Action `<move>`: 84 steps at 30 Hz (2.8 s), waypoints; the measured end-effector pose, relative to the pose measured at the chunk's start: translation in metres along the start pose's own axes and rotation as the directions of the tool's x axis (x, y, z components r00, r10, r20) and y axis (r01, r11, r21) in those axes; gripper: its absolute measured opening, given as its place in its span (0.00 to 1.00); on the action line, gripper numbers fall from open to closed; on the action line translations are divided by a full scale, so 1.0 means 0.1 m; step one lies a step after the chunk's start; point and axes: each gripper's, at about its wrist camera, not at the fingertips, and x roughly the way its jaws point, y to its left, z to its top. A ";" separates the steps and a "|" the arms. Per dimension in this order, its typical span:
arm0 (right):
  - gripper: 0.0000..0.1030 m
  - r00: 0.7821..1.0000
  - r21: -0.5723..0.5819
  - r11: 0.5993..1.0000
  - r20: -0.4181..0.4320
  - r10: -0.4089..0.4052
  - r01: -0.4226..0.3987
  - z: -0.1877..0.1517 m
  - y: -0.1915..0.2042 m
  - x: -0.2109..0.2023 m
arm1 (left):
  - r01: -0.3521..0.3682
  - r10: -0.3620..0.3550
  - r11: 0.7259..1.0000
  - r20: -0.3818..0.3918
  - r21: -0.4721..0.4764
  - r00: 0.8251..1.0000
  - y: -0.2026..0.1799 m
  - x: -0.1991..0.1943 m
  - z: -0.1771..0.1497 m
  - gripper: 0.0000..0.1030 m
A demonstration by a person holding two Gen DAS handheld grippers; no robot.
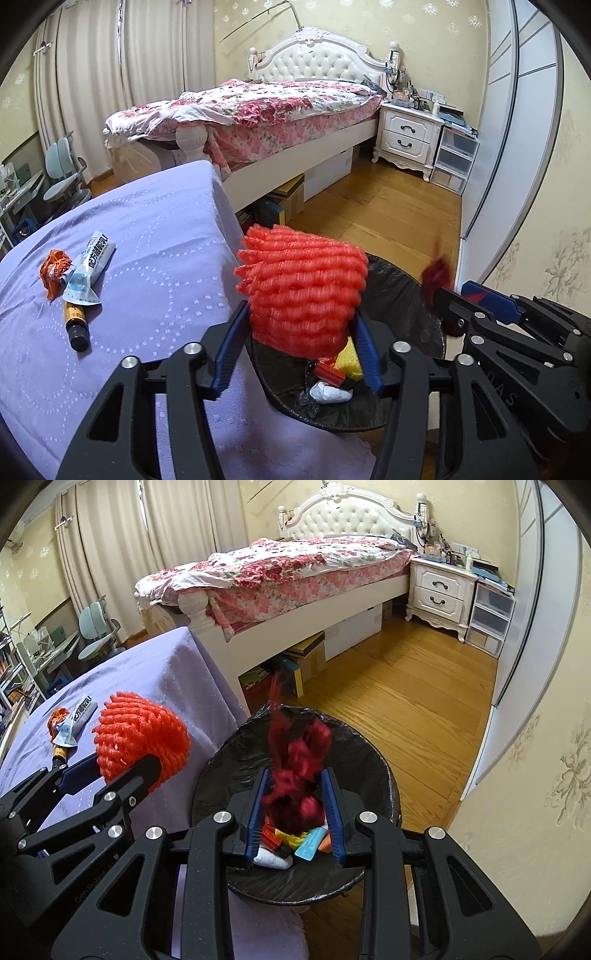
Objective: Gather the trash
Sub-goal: 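Carry the ribbon and foam net over the black bin and open both tools, then move both open tools back over the bed toward the remaining items, then grasp the amber bottle with the left tool while the right tool grasps the white toothpaste tube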
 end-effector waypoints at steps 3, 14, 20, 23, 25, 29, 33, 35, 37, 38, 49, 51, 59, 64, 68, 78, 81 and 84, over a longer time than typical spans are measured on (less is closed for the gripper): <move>0.41 1.000 0.013 1.000 0.003 -0.010 0.010 0.01 -0.03 0.01 | -0.001 0.001 1.000 0.010 -0.011 1.000 0.03 -0.03 0.00 0.69; 0.46 0.999 0.034 0.999 0.011 -0.034 0.034 0.04 -0.09 -0.02 | -0.074 0.074 0.995 0.002 -0.062 0.997 0.26 -0.13 -0.04 0.72; 0.57 0.999 0.025 0.999 0.018 -0.031 0.030 0.03 -0.03 -0.03 | -0.143 0.144 0.984 0.001 -0.107 0.990 0.51 -0.21 -0.07 0.72; 0.59 1.000 0.017 1.000 0.017 -0.018 0.018 0.04 0.05 -0.03 | -0.176 0.177 0.974 -0.006 -0.140 0.984 0.69 -0.26 -0.10 0.72; 0.59 1.000 0.011 1.000 0.015 -0.007 0.007 0.04 0.11 -0.02 | -0.198 0.198 0.966 -0.013 -0.167 0.980 0.82 -0.29 -0.13 0.72; 0.59 1.000 -0.022 0.999 0.006 0.029 -0.029 0.04 0.31 0.00 | -0.236 0.234 0.947 -0.035 -0.217 0.971 1.09 -0.33 -0.19 0.72; 0.59 0.998 -0.070 0.995 -0.001 0.064 -0.064 0.03 0.58 0.00 | -0.259 0.252 0.928 -0.060 -0.266 0.966 1.34 -0.33 -0.24 0.72; 0.59 0.996 -0.090 0.992 -0.007 0.084 -0.084 0.04 0.72 0.01 | -0.261 0.252 0.921 -0.071 -0.290 0.965 1.45 -0.32 -0.25 0.72; 0.59 0.995 -0.103 0.990 -0.012 0.095 -0.096 0.04 0.81 0.02 | -0.265 0.252 0.916 -0.081 -0.300 0.964 1.53 -0.30 -0.25 0.72; 0.59 0.995 -0.112 0.988 -0.015 0.102 -0.103 0.04 0.87 0.03 | -0.271 0.257 0.914 -0.087 -0.301 0.963 1.56 -0.28 -0.24 0.72; 0.59 0.988 -0.185 0.970 -0.049 0.150 -0.156 0.02 1.40 0.08 | -0.256 0.216 0.899 -0.148 -0.354 0.965 1.88 -0.22 -0.32 0.65; 0.59 0.986 -0.194 0.967 -0.055 0.156 -0.164 0.01 1.47 0.10 | -0.255 0.213 0.894 -0.152 -0.368 0.965 1.93 -0.25 -0.35 0.65; 0.59 0.982 -0.223 0.957 -0.079 0.171 -0.184 -0.01 1.68 0.17 | -0.254 0.212 0.894 -0.151 -0.370 0.966 2.00 -0.21 -0.30 0.58; 0.59 0.980 -0.241 0.951 -0.092 0.177 -0.194 -0.03 1.80 0.20 | -0.218 0.171 0.901 -0.154 -0.376 0.973 2.05 -0.16 -0.32 0.37; 0.59 0.978 -0.258 0.945 -0.102 0.179 -0.200 -0.04 1.89 0.23 | -0.179 0.136 0.910 -0.139 -0.374 0.981 2.08 -0.21 -0.35 0.27; 0.59 0.977 -0.282 0.938 -0.114 0.178 -0.204 -0.10 2.01 0.25 | -0.177 0.132 0.902 -0.138 -0.393 0.982 2.25 -0.38 -0.51 0.27; 0.59 0.977 -0.285 0.937 -0.117 0.177 -0.204 -0.09 2.03 0.26 | -0.170 0.125 0.902 -0.137 -0.397 0.983 2.29 -0.40 -0.52 0.27; 0.59 0.977 -0.292 0.935 -0.119 0.176 -0.204 -0.09 2.06 0.27 | -0.172 0.130 0.904 -0.130 -0.392 0.983 2.28 -0.42 -0.52 0.44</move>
